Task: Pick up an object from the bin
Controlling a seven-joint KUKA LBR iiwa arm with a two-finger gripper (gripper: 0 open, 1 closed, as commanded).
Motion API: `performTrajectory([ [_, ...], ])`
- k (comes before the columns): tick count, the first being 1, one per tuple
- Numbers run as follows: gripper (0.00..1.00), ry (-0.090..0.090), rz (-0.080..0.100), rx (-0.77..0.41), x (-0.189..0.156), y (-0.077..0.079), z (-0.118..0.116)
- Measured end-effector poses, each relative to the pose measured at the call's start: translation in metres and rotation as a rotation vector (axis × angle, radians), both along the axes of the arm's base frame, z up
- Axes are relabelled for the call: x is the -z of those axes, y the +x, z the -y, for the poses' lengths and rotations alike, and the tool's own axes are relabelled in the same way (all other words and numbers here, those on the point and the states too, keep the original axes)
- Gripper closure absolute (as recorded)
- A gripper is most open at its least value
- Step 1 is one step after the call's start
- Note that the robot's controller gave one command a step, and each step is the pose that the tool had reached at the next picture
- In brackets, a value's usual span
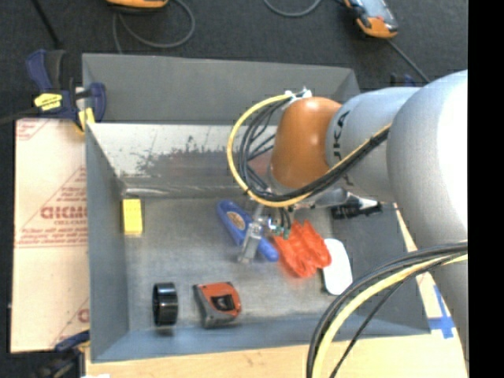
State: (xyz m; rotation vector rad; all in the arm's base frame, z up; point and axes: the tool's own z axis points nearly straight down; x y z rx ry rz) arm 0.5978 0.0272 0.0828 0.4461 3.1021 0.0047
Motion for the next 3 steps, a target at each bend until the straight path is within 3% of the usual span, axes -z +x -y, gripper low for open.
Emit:
performTrajectory([
  [1,1.0,-0.001,-0.001,0.028,0.0108,-0.0041,0.005],
  [3,1.0,-0.001,-0.008,0.028,0.0075,-0.006,0.0051],
])
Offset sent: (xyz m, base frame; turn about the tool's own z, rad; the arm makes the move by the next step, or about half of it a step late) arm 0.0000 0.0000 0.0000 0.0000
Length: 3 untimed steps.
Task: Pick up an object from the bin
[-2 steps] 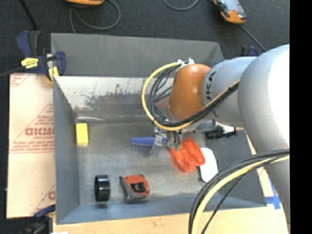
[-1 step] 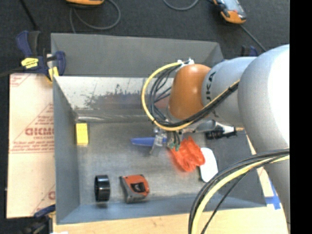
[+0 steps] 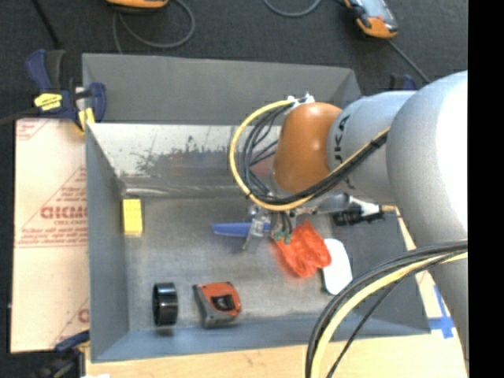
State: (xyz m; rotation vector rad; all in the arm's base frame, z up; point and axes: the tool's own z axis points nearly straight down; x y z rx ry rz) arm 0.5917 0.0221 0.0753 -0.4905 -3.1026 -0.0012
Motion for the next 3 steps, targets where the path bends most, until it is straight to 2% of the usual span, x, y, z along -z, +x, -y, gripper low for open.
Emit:
performTrajectory([
  [3,1.0,0.001,-0.003,-0.003,-0.046,0.0,0.0],
])
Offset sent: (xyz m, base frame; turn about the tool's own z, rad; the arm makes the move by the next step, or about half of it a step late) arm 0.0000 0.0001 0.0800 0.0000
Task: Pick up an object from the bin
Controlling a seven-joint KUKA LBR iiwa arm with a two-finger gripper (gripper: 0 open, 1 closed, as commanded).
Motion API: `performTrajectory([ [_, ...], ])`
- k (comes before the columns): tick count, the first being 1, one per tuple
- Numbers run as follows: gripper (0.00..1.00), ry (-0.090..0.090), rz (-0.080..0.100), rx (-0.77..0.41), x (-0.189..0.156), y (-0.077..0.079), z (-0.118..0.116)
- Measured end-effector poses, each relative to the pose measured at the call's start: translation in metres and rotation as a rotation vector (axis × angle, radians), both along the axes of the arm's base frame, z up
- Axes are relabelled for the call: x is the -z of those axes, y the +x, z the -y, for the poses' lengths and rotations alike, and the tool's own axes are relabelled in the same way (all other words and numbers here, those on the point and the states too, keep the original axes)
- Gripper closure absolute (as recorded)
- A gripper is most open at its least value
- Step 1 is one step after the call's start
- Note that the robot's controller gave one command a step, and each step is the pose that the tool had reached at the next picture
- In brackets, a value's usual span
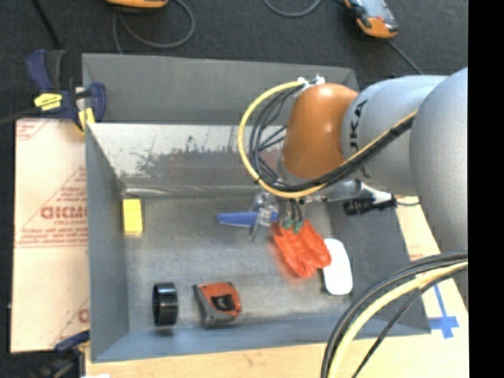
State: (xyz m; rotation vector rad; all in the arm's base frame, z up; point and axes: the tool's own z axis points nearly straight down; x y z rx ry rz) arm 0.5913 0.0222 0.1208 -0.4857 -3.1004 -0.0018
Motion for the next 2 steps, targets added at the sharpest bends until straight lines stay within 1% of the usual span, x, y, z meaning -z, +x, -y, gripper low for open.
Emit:
performTrajectory([
  [1,1.0,0.0,0.006,-0.001,-0.018,0.002,0.0],
  [2,1.0,0.0,0.009,-0.001,-0.028,0.002,0.0],
])
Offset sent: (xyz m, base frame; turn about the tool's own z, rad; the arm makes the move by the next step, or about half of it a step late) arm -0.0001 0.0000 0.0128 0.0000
